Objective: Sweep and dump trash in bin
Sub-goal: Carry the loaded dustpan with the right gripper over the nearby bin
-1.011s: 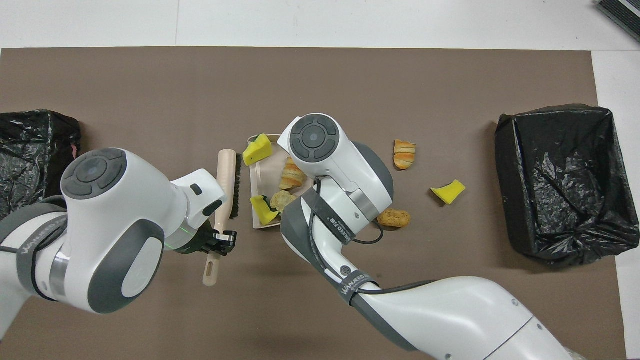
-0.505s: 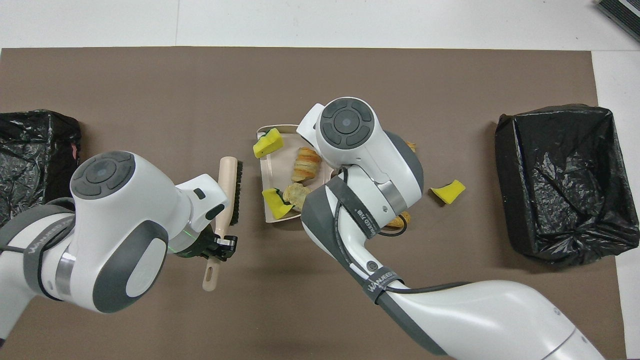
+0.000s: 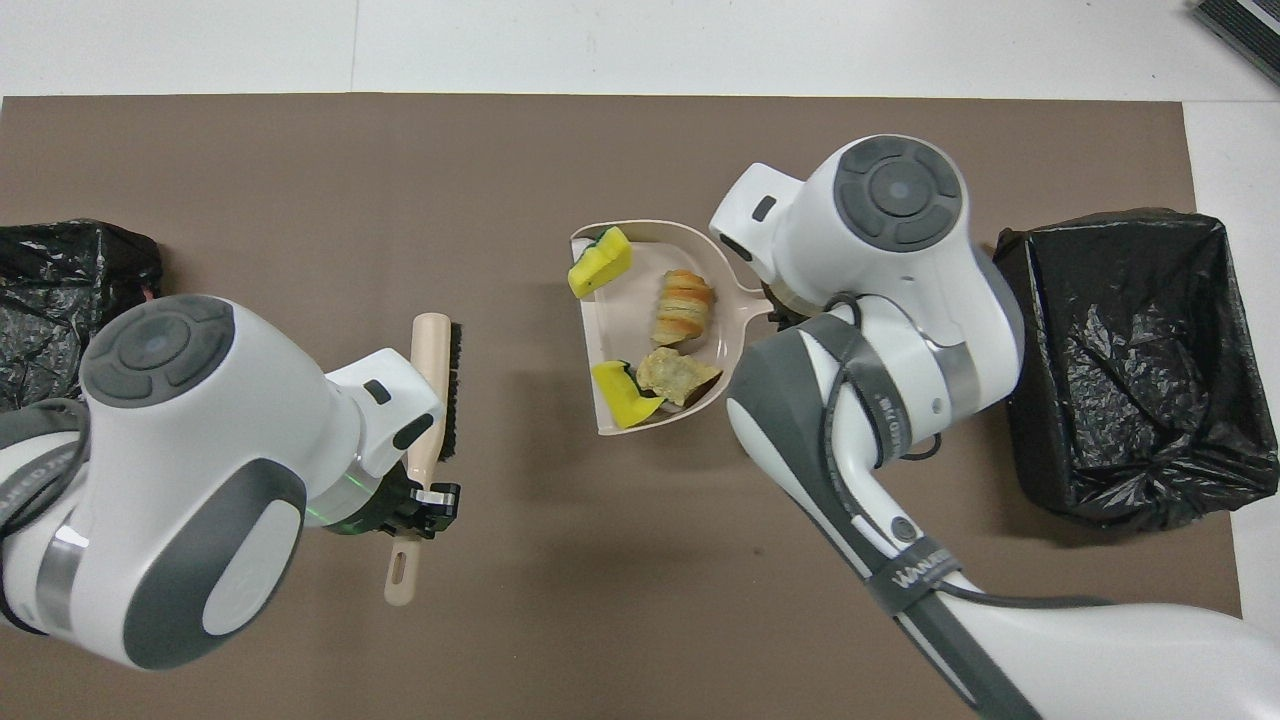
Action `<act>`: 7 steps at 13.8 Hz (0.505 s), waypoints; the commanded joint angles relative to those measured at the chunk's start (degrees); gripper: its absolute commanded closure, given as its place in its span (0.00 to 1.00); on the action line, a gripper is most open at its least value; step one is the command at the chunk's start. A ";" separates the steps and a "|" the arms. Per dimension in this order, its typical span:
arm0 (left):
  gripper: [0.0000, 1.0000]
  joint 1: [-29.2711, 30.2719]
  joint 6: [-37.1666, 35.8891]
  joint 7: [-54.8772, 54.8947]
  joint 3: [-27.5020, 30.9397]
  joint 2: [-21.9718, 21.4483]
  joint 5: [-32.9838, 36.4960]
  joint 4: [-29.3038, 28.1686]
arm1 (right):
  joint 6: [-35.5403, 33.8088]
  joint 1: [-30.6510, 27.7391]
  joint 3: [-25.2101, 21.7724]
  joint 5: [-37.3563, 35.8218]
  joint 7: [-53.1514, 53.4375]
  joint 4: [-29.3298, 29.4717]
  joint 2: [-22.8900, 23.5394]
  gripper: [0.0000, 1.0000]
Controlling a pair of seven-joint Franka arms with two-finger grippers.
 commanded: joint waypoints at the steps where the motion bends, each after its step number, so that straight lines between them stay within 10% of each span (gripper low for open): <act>1: 1.00 -5.72 6.63 -6.22 0.15 -5.57 0.63 -8.67 | -1.34 -5.62 0.70 3.68 -7.05 -5.55 -6.65 1.00; 7: 1.00 -16.63 21.40 -13.09 0.15 -4.09 0.28 -20.73 | -6.01 -22.31 0.70 9.03 -27.50 -5.46 -10.18 1.00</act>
